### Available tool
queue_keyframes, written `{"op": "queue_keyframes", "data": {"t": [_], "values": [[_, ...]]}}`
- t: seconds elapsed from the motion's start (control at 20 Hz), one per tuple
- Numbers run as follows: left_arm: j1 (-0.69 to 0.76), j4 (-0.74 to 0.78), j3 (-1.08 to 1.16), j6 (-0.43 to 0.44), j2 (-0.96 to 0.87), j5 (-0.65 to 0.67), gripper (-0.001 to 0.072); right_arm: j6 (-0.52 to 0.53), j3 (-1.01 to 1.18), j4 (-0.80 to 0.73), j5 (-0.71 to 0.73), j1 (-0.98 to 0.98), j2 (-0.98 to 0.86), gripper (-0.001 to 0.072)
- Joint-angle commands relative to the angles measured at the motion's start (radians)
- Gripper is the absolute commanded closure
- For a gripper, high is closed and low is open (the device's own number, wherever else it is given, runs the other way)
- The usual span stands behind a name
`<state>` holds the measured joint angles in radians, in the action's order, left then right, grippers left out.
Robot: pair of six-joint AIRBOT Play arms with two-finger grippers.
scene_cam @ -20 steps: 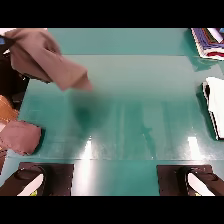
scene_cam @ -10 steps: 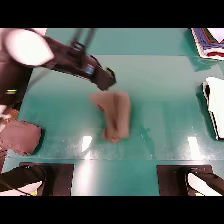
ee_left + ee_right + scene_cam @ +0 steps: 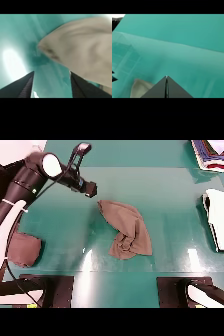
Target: Fold the shirts.
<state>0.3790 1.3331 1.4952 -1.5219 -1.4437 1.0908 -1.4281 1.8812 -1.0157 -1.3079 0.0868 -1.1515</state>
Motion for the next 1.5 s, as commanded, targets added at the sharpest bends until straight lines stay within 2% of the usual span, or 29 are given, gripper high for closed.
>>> {"op": "queue_keyframes", "data": {"t": [0.0, 0.05, 0.15, 0.25, 0.3, 0.45, 0.5, 0.65, 0.8, 0.85, 0.9, 0.95, 1.2, 1.35, 1.4, 1.45], "values": [[-0.052, -0.148, -0.129, -0.015, -0.08, -0.157, 0.0182, 0.0, -0.023, 0.002, -0.007, 0.001, -0.01, 0.0695], [-0.048, -0.201, -0.128, -0.006, -0.116, -0.182, 0.0182, 0.0, -0.045, 0.002, -0.007, 0.001, -0.008, 0.0696], [-0.034, -0.327, -0.128, 0.068, -0.179, -0.248, 0.0183, 0.0, -0.103, 0.001, 0.001, 0.001, 0.008, 0.0696], [-0.021, -0.351, -0.128, 0.074, -0.224, -0.291, 0.0184, 0.0, -0.18, 0.001, 0.026, 0.001, 0.031, 0.0695], [-0.021, -0.351, -0.127, 0.073, -0.238, -0.298, 0.0217, 0.0, -0.222, 0.0, 0.038, 0.001, 0.044, 0.0695], [-0.022, -0.345, -0.12, 0.075, -0.244, -0.316, 0.0645, 0.0, -0.349, -0.006, 0.051, 0.001, 0.076, 0.0695], [-0.025, -0.342, -0.106, 0.074, -0.244, -0.312, 0.0685, 0.0, -0.389, -0.006, 0.047, 0.001, 0.082, 0.0695], [-0.06, -0.297, -0.033, 0.074, -0.206, -0.22, 0.0686, -0.001, -0.546, -0.04, 0.013, 0.0, 0.106, 0.0695], [-0.099, -0.198, -0.006, 0.076, -0.101, -0.187, 0.0685, -0.001, -0.74, -0.057, -0.035, 0.002, 0.098, 0.0692], [-0.104, -0.175, -0.006, 0.084, -0.071, -0.179, 0.0685, -0.001, -0.806, -0.054, -0.046, 0.012, 0.083, 0.061], [-0.103, -0.127, -0.006, 0.083, -0.048, -0.17, 0.0685, 0.0, -0.876, -0.048, -0.046, 0.029, 0.056, 0.0351], [-0.103, -0.113, -0.006, 0.083, -0.036, -0.159, 0.0685, 0.0, -0.936, -0.038, -0.036, 0.054, 0.019, 0.0188], [-0.103, -0.109, -0.006, 0.083, -0.035, -0.117, 0.0684, 0.073, -1.062, 0.132, 0.128, 0.21, -0.183, 0.0185], [-0.103, -0.109, -0.006, 0.083, -0.035, -0.117, 0.0684, 0.074, -1.02, 0.132, 0.185, 0.283, -0.276, 0.0193], [-0.103, -0.109, -0.006, 0.083, -0.035, -0.117, 0.0684, 0.074, -0.998, 0.129, 0.191, 0.298, -0.298, 0.0246], [-0.103, -0.109, -0.006, 0.083, -0.035, -0.116, 0.0684, 0.075, -0.974, 0.129, 0.2, 0.309, -0.315, 0.0345]]}}
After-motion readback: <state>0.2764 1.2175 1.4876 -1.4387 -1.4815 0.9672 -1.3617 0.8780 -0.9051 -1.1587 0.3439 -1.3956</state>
